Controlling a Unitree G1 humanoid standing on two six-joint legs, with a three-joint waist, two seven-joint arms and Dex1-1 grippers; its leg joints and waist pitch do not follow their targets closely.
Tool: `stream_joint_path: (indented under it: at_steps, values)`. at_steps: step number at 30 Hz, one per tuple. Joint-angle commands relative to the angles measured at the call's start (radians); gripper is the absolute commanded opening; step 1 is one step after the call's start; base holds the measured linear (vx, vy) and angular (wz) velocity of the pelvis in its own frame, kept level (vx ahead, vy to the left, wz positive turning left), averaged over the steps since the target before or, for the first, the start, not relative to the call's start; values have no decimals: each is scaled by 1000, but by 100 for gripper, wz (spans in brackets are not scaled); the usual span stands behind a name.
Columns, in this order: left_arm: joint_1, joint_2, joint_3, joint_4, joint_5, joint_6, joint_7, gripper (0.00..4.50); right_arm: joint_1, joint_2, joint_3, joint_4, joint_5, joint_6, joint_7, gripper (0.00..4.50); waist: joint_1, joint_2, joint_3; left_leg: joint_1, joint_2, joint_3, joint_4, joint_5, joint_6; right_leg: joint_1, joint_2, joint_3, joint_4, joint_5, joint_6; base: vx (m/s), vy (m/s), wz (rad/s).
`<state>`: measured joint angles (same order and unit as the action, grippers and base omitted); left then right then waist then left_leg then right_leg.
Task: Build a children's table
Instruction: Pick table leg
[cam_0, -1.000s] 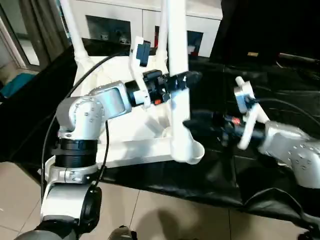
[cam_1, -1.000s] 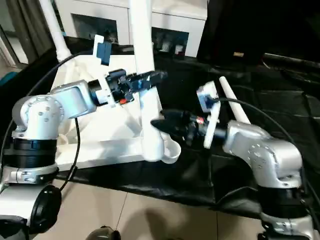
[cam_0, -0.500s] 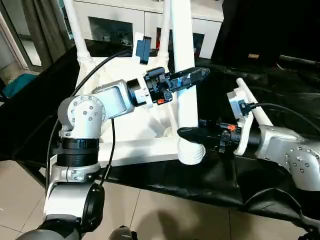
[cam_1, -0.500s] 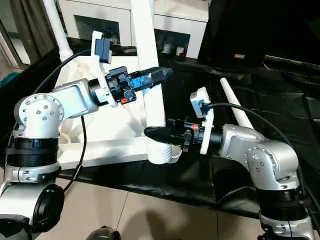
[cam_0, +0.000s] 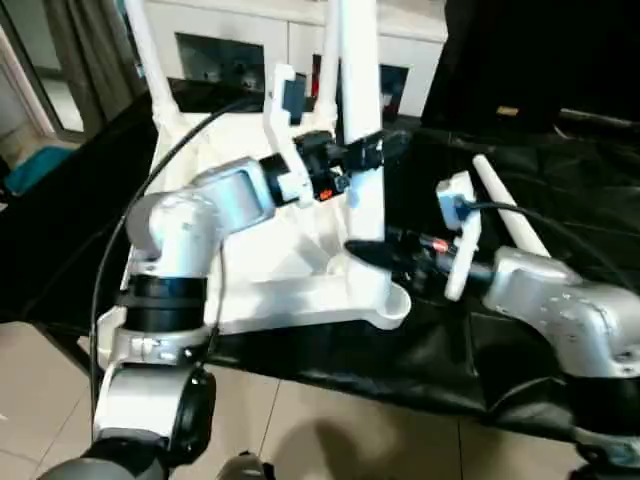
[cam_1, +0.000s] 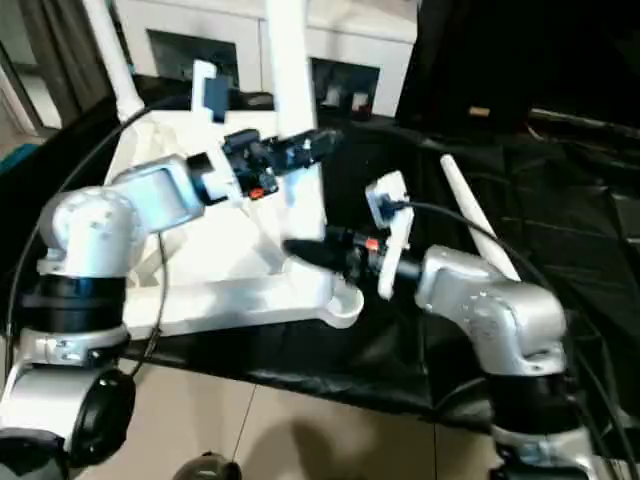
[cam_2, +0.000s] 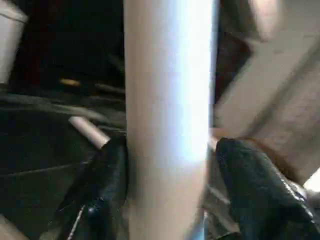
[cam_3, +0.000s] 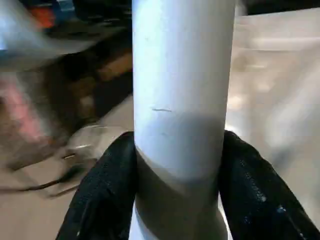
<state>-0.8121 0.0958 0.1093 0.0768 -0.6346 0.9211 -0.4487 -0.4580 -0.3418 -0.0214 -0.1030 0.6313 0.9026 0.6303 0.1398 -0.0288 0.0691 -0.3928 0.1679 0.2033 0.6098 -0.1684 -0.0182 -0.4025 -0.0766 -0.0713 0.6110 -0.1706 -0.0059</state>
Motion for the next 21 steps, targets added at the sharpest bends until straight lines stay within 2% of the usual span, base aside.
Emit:
stream_joint_path:
  at_steps: [1, 5, 11, 13, 17, 21]
  values:
    - [29, -18, -20, -46, 31, 6, 81, 316, -30, 18, -29, -7, -17, -12, -61, 191, -6, 9, -78, 33, 66, -44, -81, -234, -82, 40, -85, 52, -79, -287, -126, 0, 0, 0]
    - [48, -53, -18, -82, 44, 24, 145, 316, -32, 31, -24, -18, -27, -13, -88, 191, -7, 6, -79, 30, 65, -41, -80, -224, -71, 43, -82, 52, -78, -259, -130, 0, 0, 0]
    - [49, -116, -10, -53, 36, -3, 182, 316, -29, 37, 13, -38, -48, -14, -96, 191, -6, 3, -77, 30, 63, -41, -81, -232, -65, 42, -80, 51, -85, -285, -115, 0, 0, 0]
    - [44, -120, -4, -44, 34, -8, 188, 289, -28, 35, 20, -41, -53, -15, -98, 191, -7, 3, -77, 30, 63, -42, -81, -239, -64, 42, -81, 51, -87, -301, -105, 0, 0, 0]
    - [22, -123, 24, -7, 42, -23, 212, 271, -26, 30, 38, -48, -62, -18, -99, 191, -8, 5, -77, 30, 61, -42, -81, -241, -63, 41, -79, 51, -90, -308, -92, 0, 0, 0]
    - [19, -121, 30, -5, 39, -23, 209, 231, -25, 27, 48, -48, -73, -25, -93, 191, -8, 7, -78, 30, 64, -44, -82, -235, -65, 41, -78, 50, -86, -281, -101, 0, 0, 0]
